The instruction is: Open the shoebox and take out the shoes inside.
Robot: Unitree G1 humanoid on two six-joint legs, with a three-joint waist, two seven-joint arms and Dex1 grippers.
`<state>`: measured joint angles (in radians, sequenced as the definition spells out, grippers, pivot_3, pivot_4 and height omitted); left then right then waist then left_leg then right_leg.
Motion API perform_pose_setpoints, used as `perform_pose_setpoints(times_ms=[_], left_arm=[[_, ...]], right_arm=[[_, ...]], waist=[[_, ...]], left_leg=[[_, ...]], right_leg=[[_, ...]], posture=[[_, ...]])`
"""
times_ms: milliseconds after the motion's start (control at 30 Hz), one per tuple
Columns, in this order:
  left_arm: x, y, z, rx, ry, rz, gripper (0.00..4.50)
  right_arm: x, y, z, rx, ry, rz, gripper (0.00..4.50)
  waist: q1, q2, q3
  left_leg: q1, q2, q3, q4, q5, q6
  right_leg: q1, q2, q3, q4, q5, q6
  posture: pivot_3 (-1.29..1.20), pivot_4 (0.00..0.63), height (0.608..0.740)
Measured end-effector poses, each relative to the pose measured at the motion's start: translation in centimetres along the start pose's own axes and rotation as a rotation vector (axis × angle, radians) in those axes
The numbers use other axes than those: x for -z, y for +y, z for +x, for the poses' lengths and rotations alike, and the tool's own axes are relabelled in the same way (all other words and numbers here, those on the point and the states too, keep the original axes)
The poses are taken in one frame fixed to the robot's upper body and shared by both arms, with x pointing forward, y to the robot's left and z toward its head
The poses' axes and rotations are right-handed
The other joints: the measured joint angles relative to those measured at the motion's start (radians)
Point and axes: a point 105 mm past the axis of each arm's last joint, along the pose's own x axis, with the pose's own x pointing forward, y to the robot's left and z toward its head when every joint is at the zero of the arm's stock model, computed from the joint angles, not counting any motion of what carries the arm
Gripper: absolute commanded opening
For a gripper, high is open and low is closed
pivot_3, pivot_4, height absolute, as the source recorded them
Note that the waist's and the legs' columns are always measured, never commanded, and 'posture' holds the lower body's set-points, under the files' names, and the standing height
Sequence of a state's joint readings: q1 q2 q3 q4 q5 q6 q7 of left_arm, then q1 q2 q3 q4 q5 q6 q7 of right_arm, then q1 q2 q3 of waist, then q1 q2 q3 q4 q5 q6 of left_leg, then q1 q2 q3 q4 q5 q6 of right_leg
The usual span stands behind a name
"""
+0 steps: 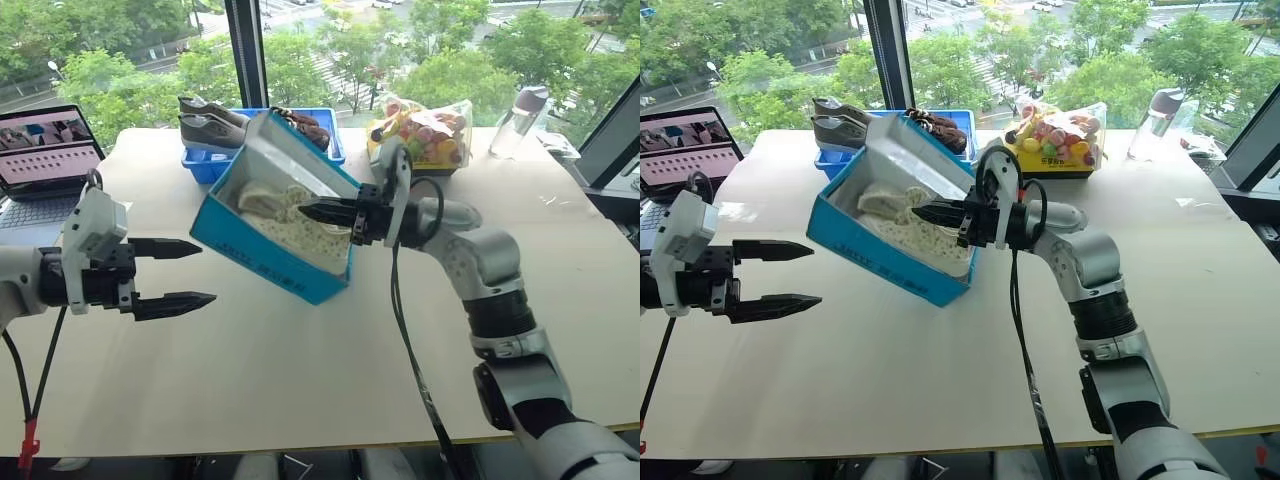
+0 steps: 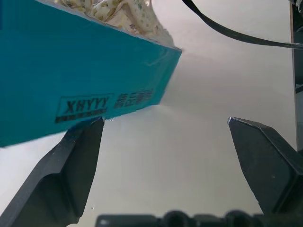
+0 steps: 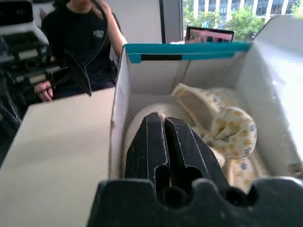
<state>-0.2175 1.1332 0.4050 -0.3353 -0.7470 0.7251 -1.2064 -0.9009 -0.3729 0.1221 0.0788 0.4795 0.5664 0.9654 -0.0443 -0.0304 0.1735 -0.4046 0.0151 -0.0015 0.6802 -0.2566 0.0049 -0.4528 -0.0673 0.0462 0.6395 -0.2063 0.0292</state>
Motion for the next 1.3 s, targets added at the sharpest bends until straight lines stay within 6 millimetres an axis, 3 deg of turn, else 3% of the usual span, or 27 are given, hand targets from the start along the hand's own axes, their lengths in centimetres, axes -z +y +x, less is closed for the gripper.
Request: perform_pose_setpoints(times_ms=[100, 200, 267, 300, 367, 467, 600, 700, 767, 900, 967, 1200, 1300], left_arm=[[-0.1, 0.0, 0.2, 0.007, -0.001, 0.005, 4.5], [-0.1, 0.0, 0.2, 0.007, -0.001, 0.005, 4.5], [-0.2, 0.0, 0.2, 0.006, -0.002, 0.007, 4.5], [-0.1, 0.1, 0.1, 0.002, -0.001, 0.004, 4.5], [0.0, 0.3, 0.1, -0.008, 0.002, -0.002, 4.5], [0.0, 0.3, 0.2, -0.003, 0.003, 0.001, 4.5], [0.1, 0.3, 0.3, 0.002, 0.008, -0.001, 4.5], [0.2, 0.2, 0.4, 0.005, 0.008, -0.002, 4.5], [0.2, 0.3, 0.4, 0.005, 0.009, -0.004, 4.5], [0.1, 0.3, 0.4, 0.011, 0.007, 0.0, 4.5], [0.2, 0.4, 0.4, 0.008, 0.01, 0.0, 4.5], [-0.1, 0.3, 0.6, 0.018, 0.009, 0.01, 4.5], [0.0, 0.3, 0.7, 0.02, 0.01, 0.009, 4.5]], right_arm=[[-1.3, 0.7, 0.7, -0.046, -0.124, 0.113, 0.04], [-2.3, 0.1, 0.1, -0.016, -0.145, 0.092, 0.04], [-1.0, 0.4, 0.0, -0.021, -0.01, -0.034, 0.04], [-0.6, 0.6, 0.3, -0.029, -0.023, 0.002, 0.04], [-1.5, 0.2, 0.9, -0.024, -0.147, 0.163, 0.04], [-2.2, 0.2, -0.2, -0.019, -0.074, 0.014, 0.04], [-2.5, -0.4, 0.5, 0.02, -0.155, 0.089, 0.04], [-0.8, 0.9, -0.1, -0.035, 0.0, -0.066, 0.04], [-1.6, 0.1, 0.7, 0.011, -0.119, 0.052, 0.04], [-1.6, 1.8, -0.4, -0.086, -0.036, -0.029, 0.04], [-1.5, 2.0, 0.1, -0.091, -0.058, -0.007, 0.04], [-0.9, -1.5, 1.0, 0.118, -0.085, -0.023, 0.04], [-1.4, -0.5, 0.9, 0.057, -0.116, 0.038, 0.04]], waist=[[-0.003, 0.0, 0.0], [-0.002, 0.0, 0.0], [-0.001, 0.0, 0.0], [-0.001, 0.0, 0.0], [-0.005, -0.001, 0.0], [0.002, -0.001, -0.001], [-0.004, -0.002, -0.001], [0.001, -0.002, -0.001], [-0.005, -0.002, -0.001], [0.001, -0.002, -0.001], [-0.001, -0.002, -0.001], [-0.003, -0.002, -0.001], [-0.002, -0.002, -0.001]], left_leg=[[-0.001, 0.0, 0.0, 0.0, 0.001, -0.001], [-0.001, 0.0, 0.001, 0.0, 0.001, -0.001], [0.0, 0.0, 0.001, 0.0, 0.001, -0.001], [-0.001, 0.0, 0.001, 0.0, 0.001, -0.001], [-0.001, 0.0, 0.001, 0.001, 0.001, -0.002], [-0.001, 0.0, 0.0, 0.0, 0.001, -0.002], [-0.001, 0.0, 0.002, 0.0, 0.001, -0.002], [-0.001, 0.0, 0.0, 0.0, 0.001, -0.002], [-0.002, 0.0, 0.002, 0.001, 0.001, -0.002], [-0.001, 0.001, 0.001, 0.0, 0.001, -0.001], [-0.001, 0.0, 0.001, 0.001, 0.001, -0.002], [0.0, 0.0, 0.002, 0.0, 0.001, -0.002], [-0.002, 0.0, 0.002, 0.0, 0.001, -0.002]], right_leg=[[-0.002, 0.0, 0.001, 0.002, 0.0, 0.0], [-0.002, 0.0, 0.001, 0.002, 0.0, 0.0], [-0.002, 0.0, 0.0, 0.002, 0.0, 0.0], [-0.002, 0.0, 0.0, 0.001, 0.0, 0.0], [-0.003, 0.0, 0.001, 0.003, 0.001, -0.001], [-0.002, 0.0, -0.001, 0.002, 0.001, -0.001], [-0.003, -0.001, 0.001, 0.002, 0.001, -0.001], [-0.002, 0.0, -0.002, 0.002, 0.0, -0.001], [-0.004, 0.0, 0.001, 0.003, 0.001, -0.001], [-0.002, 0.0, -0.001, 0.002, 0.001, -0.001], [-0.003, 0.0, -0.001, 0.002, 0.001, -0.001], [-0.003, 0.0, 0.0, 0.003, 0.001, -0.001], [-0.004, 0.0, -0.001, 0.002, 0.001, -0.001]], posture=[[0.0, 0.15, 0.74], [0.0, 0.15, 0.74], [0.0, 0.15, 0.74], [0.0, 0.15, 0.74], [0.0, 0.15, 0.74], [0.0, 0.15, 0.74], [0.0, 0.15, 0.74], [0.0, 0.15, 0.74], [0.0, 0.15, 0.74], [0.0, 0.15, 0.74], [0.0, 0.15, 0.74], [0.0, 0.15, 0.74], [0.0, 0.15, 0.74]])
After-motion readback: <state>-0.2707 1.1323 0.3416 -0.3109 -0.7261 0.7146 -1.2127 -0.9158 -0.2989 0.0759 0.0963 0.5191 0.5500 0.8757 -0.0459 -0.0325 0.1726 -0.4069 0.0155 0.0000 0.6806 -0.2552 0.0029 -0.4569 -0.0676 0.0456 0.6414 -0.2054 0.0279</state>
